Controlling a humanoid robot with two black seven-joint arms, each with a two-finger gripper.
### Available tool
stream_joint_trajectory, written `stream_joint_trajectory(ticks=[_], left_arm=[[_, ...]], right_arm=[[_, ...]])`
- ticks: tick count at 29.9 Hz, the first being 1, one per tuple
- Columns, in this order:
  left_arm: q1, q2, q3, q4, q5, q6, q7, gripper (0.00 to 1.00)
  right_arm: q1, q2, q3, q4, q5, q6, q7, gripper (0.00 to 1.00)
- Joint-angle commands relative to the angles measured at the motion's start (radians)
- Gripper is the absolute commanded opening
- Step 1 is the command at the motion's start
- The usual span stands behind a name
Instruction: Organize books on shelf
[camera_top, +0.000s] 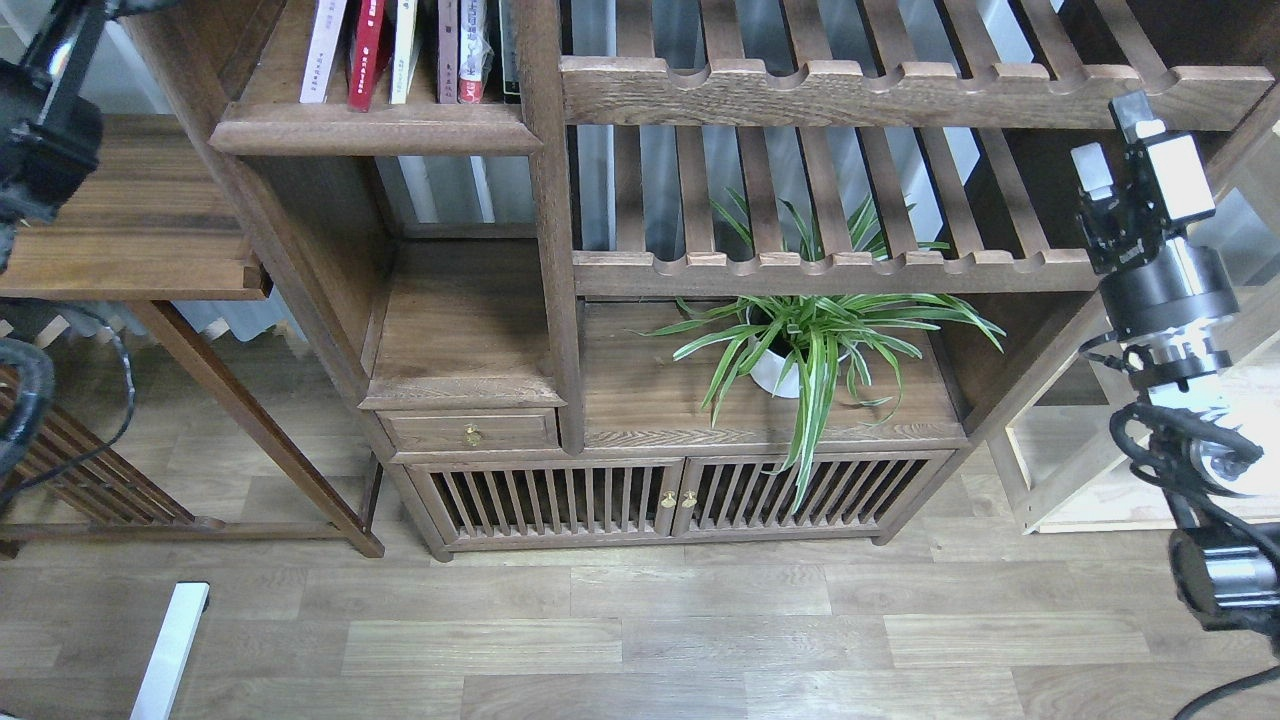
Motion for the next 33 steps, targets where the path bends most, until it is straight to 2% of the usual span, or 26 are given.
stream_joint_trajectory(ticks=[1,5,12,16,21,22,30,33], left_arm=[[0.038,0.042,-0.003,-0.017,-0.004,-0.05,-0.003,0.75],[0.081,0.062,-0.024,-0.021,-0.036,-0.114,-0.005,0.78],[0.123,0.062,-0.038,-0.021,-0.099,-0.283,-0.007,0.84],[0.141,0.039,-0.017,-0.014,-0.187,-0.424,0.009,0.87],[0.178,-0.018,-0.001,-0.019,-0.218,-0.51,0.001,0.95],[0.186,-0.033,-0.001,-0.019,-0.218,-0.523,-0.006,0.98],[0.215,-0.169,-0.001,-0.017,-0.237,-0.523,-0.008,0.98],[0.247,-0.243,0.003,-0.019,-0.235,-0.523,0.003,0.98]], right_arm=[[0.008,0.024,0.0,0.01,0.0,0.0,0.0,0.95],[0.025,0.043,0.001,0.012,0.0,0.0,0.0,0.95],[0.037,0.078,0.008,0.027,0.0,0.0,0.0,0.95],[0.043,0.148,0.008,0.052,-0.003,-0.01,-0.002,0.94],[0.083,0.191,0.008,0.059,-0.008,-0.062,-0.002,0.94],[0.094,0.194,0.008,0.061,-0.008,-0.074,-0.002,0.94],[0.155,0.236,0.006,0.092,-0.009,-0.168,0.0,0.95],[0.157,0.247,0.006,0.098,-0.009,-0.216,0.001,0.97]])
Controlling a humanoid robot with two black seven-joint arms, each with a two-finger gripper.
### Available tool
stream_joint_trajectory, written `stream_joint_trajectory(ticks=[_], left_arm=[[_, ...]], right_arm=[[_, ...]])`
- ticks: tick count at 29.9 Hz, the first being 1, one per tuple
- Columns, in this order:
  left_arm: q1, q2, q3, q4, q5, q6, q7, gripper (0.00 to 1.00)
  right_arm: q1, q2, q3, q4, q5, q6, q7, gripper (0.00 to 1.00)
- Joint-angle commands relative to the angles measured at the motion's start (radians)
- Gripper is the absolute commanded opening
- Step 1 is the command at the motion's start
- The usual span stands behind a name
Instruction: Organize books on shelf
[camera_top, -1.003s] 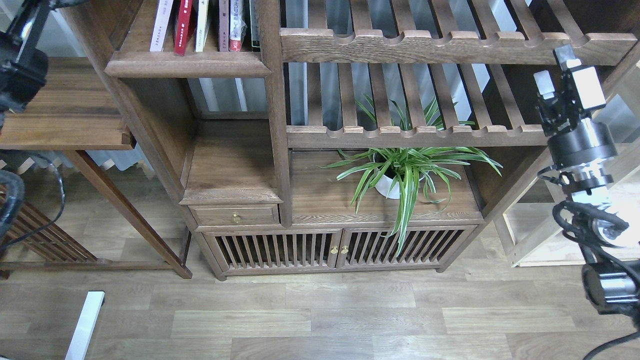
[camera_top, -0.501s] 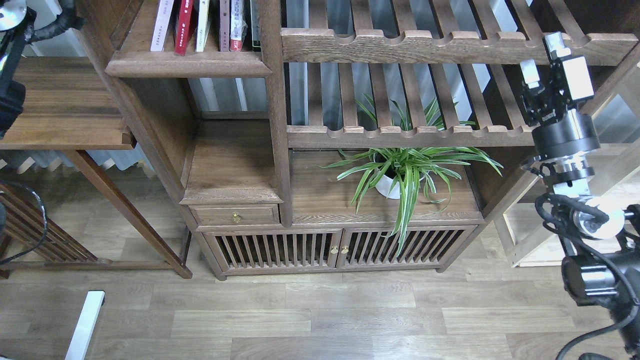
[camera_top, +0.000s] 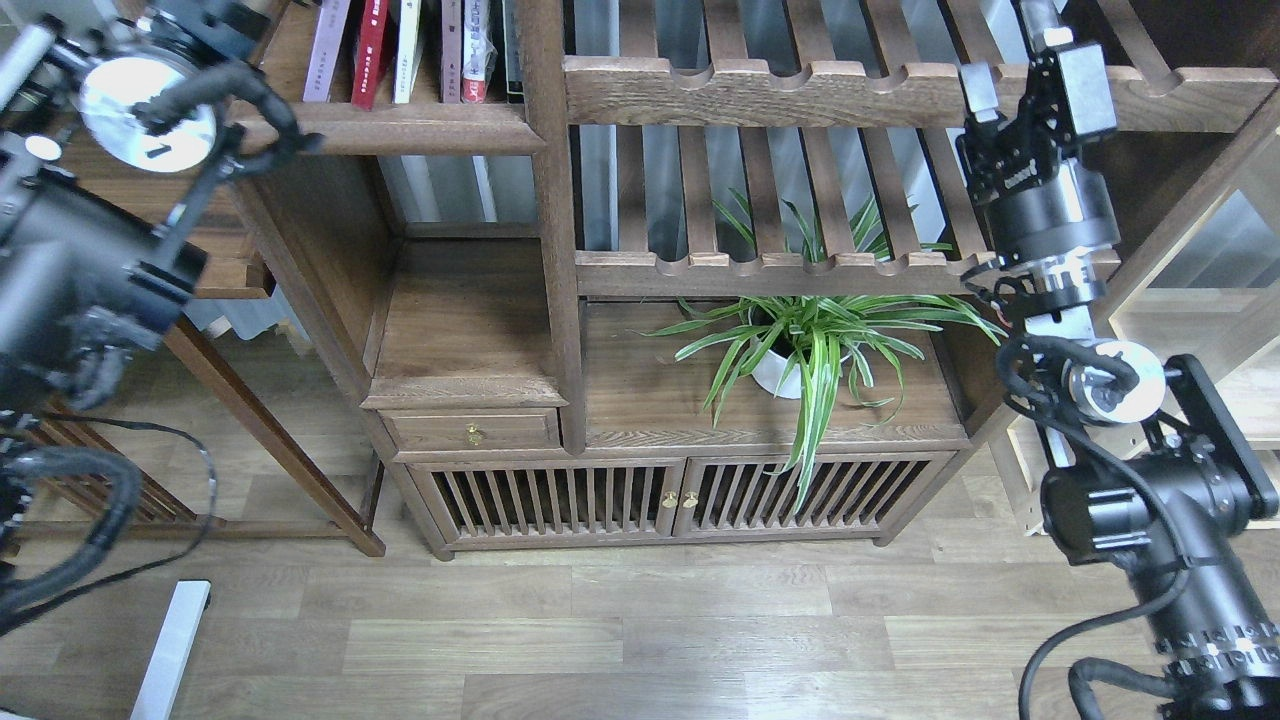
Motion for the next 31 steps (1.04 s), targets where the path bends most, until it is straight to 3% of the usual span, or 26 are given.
stream_joint_trajectory(ticks=[1,4,15,31], left_arm=[[0.035,-0.091,0.007,-0.001,0.005,0.0,0.012,0.98],[0.058,-0.157,0.037,-0.001,0.012,0.0,0.014,0.98],[0.107,-0.157,0.179,0.007,0.014,0.0,0.012,0.98],[0.129,-0.157,0.193,0.011,0.014,0.0,0.014,0.98]], right_arm=[[0.004,0.012,0.0,0.013,0.0,-0.05,0.003,0.97],[0.005,0.038,0.0,0.025,0.0,-0.067,0.003,0.97],[0.02,0.061,-0.003,0.059,-0.009,-0.093,0.003,0.97],[0.043,0.066,-0.01,0.064,-0.018,-0.107,0.002,0.97]])
